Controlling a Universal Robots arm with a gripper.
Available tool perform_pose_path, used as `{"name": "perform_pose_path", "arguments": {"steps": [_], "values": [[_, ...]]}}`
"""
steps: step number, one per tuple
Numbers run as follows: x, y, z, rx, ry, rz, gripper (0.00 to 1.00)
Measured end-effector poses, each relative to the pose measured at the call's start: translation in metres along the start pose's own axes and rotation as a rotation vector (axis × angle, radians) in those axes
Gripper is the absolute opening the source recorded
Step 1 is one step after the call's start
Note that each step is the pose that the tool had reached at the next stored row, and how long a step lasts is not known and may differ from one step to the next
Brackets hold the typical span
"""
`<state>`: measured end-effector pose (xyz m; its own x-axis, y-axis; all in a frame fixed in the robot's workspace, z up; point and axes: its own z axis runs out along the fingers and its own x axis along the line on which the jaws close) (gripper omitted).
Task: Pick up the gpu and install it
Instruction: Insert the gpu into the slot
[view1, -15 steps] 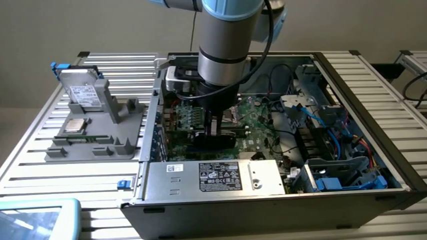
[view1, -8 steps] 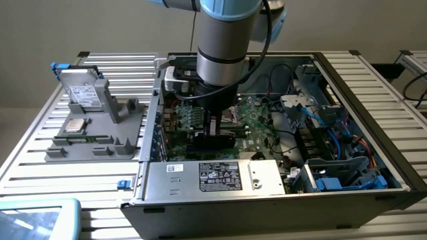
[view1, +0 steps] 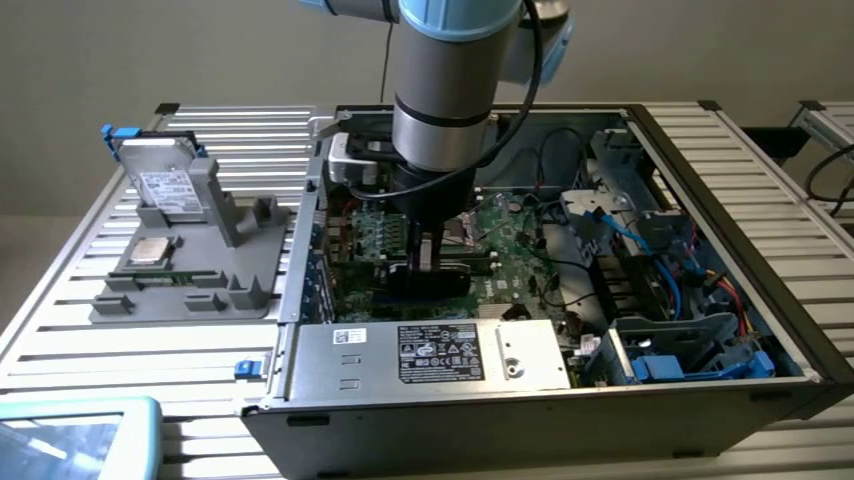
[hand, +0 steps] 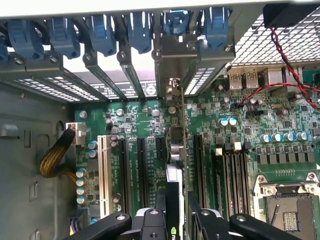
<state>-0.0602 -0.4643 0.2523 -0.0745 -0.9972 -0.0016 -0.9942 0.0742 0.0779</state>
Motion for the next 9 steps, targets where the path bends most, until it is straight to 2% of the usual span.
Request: {"name": "perform_pose_path", "arguments": {"steps": [5,9], "values": [[-0.0005,0.0000,0.0000,0.0002,0.0003,0.000,0.27],[-0.0025,0.0004,0.0000,0.0016,0.0054,0.000,0.27]]}}
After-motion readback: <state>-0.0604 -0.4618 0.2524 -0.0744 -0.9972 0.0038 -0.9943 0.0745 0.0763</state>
